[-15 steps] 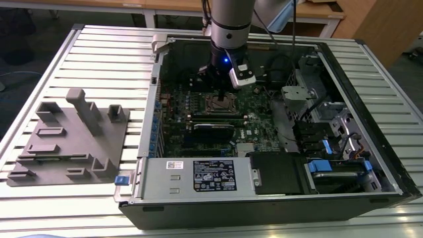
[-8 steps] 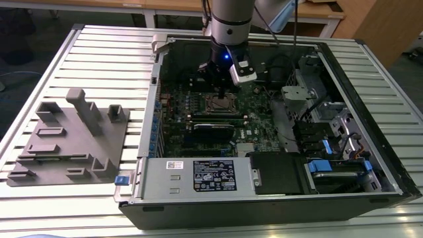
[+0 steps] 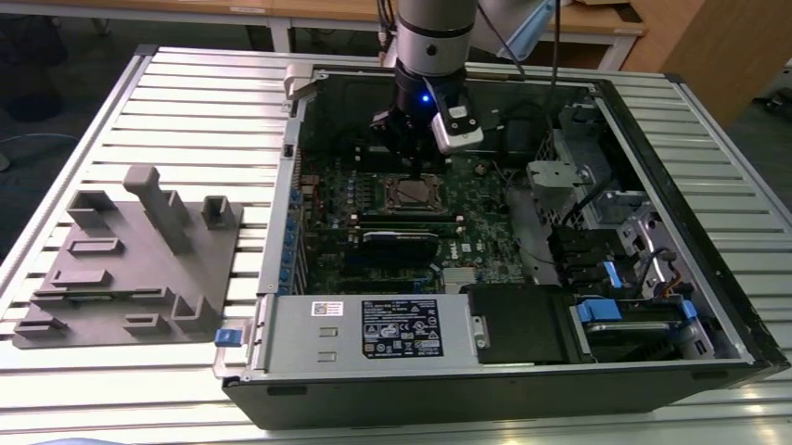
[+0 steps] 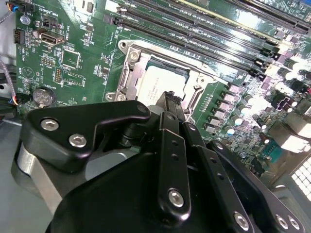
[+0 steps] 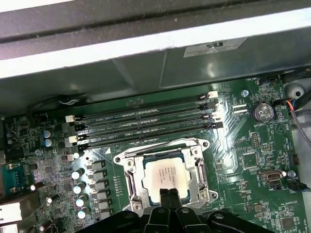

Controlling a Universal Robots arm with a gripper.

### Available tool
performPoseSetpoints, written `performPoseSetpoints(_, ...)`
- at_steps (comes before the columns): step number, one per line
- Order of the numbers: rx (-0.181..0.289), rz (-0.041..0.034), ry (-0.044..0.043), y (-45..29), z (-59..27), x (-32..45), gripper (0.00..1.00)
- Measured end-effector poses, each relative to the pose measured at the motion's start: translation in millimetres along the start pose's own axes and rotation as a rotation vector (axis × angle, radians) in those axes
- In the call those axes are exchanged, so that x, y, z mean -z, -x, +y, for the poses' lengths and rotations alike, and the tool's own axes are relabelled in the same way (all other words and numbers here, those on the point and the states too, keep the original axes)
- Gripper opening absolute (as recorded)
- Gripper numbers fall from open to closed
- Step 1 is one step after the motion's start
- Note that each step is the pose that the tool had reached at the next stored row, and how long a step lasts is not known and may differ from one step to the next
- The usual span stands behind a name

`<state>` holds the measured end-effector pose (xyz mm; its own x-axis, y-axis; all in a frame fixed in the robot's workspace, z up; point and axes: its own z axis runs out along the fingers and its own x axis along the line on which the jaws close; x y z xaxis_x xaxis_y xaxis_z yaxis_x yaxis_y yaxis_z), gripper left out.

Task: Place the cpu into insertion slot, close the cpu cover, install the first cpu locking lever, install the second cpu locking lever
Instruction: 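Install the second cpu locking lever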

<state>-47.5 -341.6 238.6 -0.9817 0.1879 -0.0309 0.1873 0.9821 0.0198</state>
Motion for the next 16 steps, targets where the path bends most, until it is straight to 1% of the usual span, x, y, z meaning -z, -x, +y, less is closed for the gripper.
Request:
performPoseSetpoints(5,0.000,0.0001,-0.0002,0.0,-0.1,0.2,0.11)
performPoseSetpoints(16,0.000,0.0001,-0.0002,0.7,-3.7,0.3,0.11)
